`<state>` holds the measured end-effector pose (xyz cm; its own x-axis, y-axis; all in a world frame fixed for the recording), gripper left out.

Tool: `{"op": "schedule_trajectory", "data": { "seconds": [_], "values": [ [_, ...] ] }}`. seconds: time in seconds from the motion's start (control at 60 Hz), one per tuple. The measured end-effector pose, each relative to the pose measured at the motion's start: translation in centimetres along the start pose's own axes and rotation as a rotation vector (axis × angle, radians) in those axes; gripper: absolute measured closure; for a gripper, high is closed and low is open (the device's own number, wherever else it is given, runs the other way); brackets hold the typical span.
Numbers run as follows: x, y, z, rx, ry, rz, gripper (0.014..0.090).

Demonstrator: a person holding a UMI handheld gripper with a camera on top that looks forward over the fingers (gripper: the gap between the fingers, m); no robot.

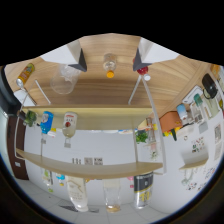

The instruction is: Make me a cup of Vodka Sunrise.

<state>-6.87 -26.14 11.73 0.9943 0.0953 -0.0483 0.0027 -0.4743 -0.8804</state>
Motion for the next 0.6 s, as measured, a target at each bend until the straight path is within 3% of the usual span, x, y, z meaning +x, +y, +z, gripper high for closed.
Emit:
{"op": "schedule_trajectory", "data": {
  "seconds": [0.15,0.383,0.6],
  "values": [
    [2.0,-2.7,-5.4,0.075,0.003,0.015,0.0183],
    [9.9,-3.2,-9.9,0.066,0.090,0.031,0.0185],
    [16.1,-12.3,-11.3,0.179,0.145,0.084,0.0191]
  ]
}}
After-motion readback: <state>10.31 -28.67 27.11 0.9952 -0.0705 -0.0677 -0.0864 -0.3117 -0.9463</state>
